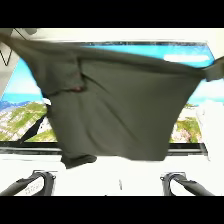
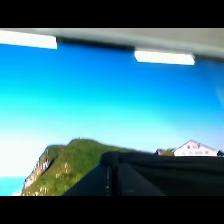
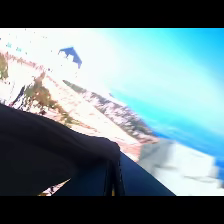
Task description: Fold the shirts.
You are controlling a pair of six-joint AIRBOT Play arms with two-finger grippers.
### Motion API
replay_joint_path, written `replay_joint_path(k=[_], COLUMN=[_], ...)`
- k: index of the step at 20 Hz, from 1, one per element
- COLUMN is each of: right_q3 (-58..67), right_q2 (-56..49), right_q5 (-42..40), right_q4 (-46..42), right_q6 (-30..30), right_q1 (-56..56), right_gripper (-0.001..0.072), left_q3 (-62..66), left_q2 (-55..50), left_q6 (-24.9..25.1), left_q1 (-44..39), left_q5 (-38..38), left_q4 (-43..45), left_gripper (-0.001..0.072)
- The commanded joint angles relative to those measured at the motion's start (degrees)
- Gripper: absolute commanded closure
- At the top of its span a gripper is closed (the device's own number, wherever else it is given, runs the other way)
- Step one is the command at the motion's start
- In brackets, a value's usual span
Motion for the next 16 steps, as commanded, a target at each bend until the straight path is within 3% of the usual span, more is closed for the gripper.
replay_joint_path(k=[1,5,10,13,16], right_q3=[-3.7,-3.7,-3.7,-3.7,-3.7], right_q2=[-14.4,-21.9,-23.2,-23.8,-25.7], right_q5=[-9.9,-26.1,-43.6,-42.1,-27.7], right_q4=[6.8,18.7,18.3,14.9,14.7], right_q6=[6.1,7.3,7.9,7.9,7.9], right_q1=[0.0,0.0,0.0,0.0,0.0], right_gripper=[0.0692,0.0692,0.0692,0.0692,0.0692], left_q3=[-10.1,-5.7,-0.9,-0.9,-0.9], left_q2=[-12.6,-25.4,-32.2,-35.0,-37.1], left_q6=[2.4,2.3,2.3,2.3,4.5], left_q1=[-3.7,-5.2,-5.2,-5.7,-5.7], left_q5=[5.8,16.7,32.0,30.0,16.9], left_q4=[-0.3,-3.3,-8.8,-9.8,-9.7], left_gripper=[0.0677,0.0676,0.0675,0.0674,0.0675])
